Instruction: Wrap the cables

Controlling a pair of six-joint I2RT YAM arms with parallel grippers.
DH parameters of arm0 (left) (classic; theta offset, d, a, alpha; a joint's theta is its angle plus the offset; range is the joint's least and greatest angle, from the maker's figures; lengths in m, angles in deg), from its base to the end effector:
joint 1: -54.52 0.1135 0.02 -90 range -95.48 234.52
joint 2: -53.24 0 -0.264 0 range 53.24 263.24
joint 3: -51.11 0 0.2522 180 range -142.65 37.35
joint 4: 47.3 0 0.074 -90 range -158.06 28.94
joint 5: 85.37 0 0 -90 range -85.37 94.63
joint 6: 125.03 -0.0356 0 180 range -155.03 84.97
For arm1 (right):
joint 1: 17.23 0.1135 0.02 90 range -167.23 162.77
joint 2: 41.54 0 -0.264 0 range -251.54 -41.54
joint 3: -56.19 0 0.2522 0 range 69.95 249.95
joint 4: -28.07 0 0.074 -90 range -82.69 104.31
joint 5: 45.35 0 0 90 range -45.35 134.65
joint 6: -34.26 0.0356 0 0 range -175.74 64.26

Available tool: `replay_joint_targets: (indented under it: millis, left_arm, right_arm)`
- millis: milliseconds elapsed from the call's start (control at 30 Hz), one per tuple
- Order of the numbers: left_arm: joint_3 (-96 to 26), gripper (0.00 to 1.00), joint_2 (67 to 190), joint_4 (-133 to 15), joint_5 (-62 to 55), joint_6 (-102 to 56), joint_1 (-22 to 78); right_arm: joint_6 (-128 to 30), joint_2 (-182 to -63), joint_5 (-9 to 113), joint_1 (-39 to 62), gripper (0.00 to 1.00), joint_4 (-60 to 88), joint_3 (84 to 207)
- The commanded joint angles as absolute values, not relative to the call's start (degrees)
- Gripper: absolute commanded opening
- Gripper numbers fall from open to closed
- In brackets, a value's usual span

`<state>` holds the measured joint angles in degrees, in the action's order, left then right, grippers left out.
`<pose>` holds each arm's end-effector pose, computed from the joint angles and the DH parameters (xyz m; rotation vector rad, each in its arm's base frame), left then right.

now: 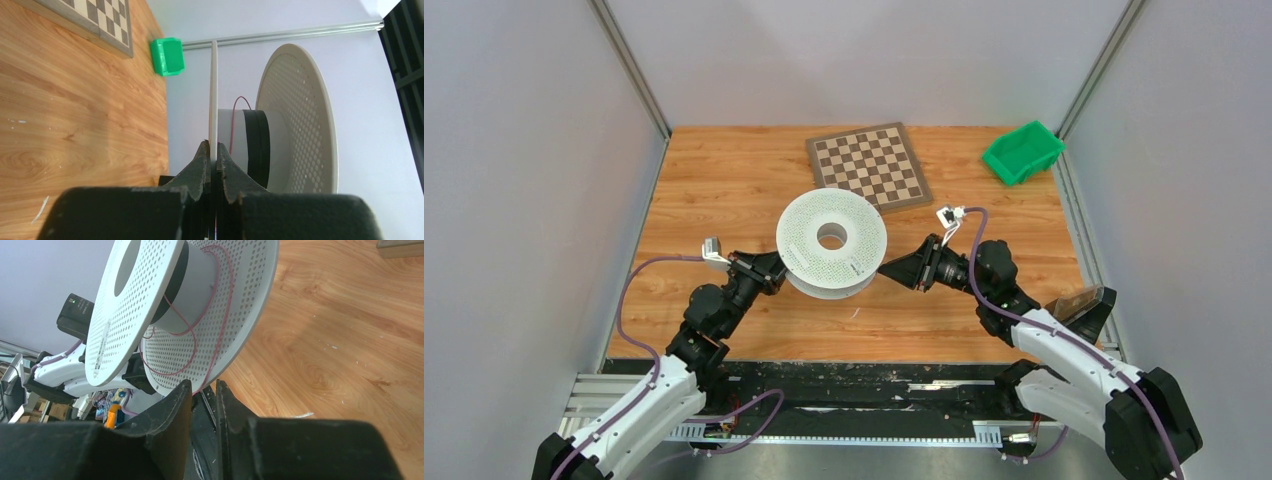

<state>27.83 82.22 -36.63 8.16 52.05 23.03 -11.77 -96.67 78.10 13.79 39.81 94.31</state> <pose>0.1283 -0.0760 0.2258 -0.8499 1.4888 -1.5797 0.1729 0.1268 0.2468 -0.2879 1.8490 1.4321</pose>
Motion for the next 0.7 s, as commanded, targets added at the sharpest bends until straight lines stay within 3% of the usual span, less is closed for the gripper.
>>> replay_joint_targets:
  millis: [0, 333, 467, 667]
  left_arm:
    - [24.72, 0.00, 82.28, -28.32, 8.05, 52.63, 22.91]
    - [25.13, 0.00, 83.21, -27.47, 7.87, 52.67, 22.94]
    - [25.38, 0.00, 83.64, -26.98, 8.01, 52.82, 22.96]
    - [25.99, 0.00, 83.86, -26.58, 8.24, 52.90, 22.96]
  right_arm:
    - [-8.02, -97.20, 77.96, 13.74, 0.23, 44.87, 93.49]
    - [-5.89, -100.12, 76.72, 16.13, 0.20, 47.09, 93.85]
    - [-4.31, -99.79, 75.84, 16.25, 0.07, 49.22, 92.70]
    - [-3.21, -99.60, 75.95, 16.28, 0.00, 50.07, 92.51]
